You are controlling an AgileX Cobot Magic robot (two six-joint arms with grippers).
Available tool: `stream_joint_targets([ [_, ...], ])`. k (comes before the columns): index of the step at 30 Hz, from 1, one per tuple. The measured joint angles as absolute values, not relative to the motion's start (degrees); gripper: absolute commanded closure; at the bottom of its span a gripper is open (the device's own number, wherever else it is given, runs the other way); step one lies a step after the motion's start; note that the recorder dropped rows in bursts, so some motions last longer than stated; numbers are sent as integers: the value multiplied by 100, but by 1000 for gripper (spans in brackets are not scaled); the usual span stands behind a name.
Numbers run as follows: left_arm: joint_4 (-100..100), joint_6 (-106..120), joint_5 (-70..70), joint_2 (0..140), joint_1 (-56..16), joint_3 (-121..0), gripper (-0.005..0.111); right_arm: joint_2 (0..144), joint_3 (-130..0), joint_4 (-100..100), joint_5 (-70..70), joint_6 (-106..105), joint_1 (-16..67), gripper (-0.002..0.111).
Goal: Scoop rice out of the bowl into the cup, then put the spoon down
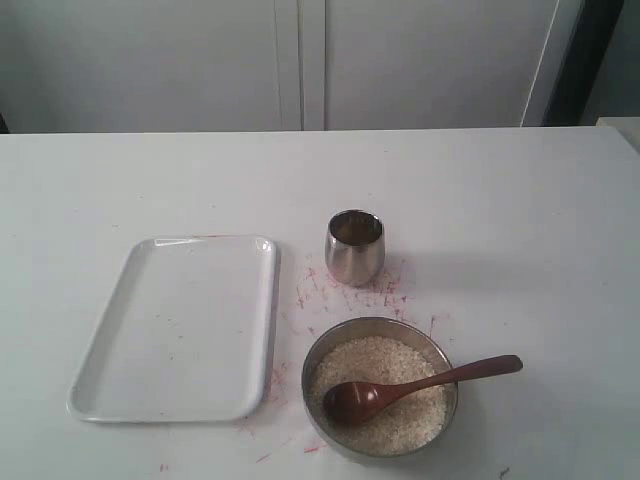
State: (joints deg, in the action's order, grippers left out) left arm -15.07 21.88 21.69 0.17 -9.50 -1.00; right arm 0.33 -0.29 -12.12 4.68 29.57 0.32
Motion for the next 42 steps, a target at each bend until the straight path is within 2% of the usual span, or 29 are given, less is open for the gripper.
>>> stream_joint_targets([
  [4,-1507,2188,2169,17,-950,-100,92,33,-29,-1212,-287,3254,32,108],
  [11,-1507,2188,2169,17,-950,-100,92,33,-29,-1212,-1255,5026,32,108],
  [21,-1507,2188,2169,17,-950,-100,92,33,-29,-1212,-2014,6755,32,108],
  [30,-1507,2188,2169,17,-950,-100,92,21,-29,-810,-4526,7213,32,108],
  [36,-1507,2188,2169,17,-950,-100,92,0,-780,-269,-5062,7191,32,108],
  [42,-1507,2188,2169,17,-950,-100,92,-8,-2046,-213,-4547,6469,32,108],
])
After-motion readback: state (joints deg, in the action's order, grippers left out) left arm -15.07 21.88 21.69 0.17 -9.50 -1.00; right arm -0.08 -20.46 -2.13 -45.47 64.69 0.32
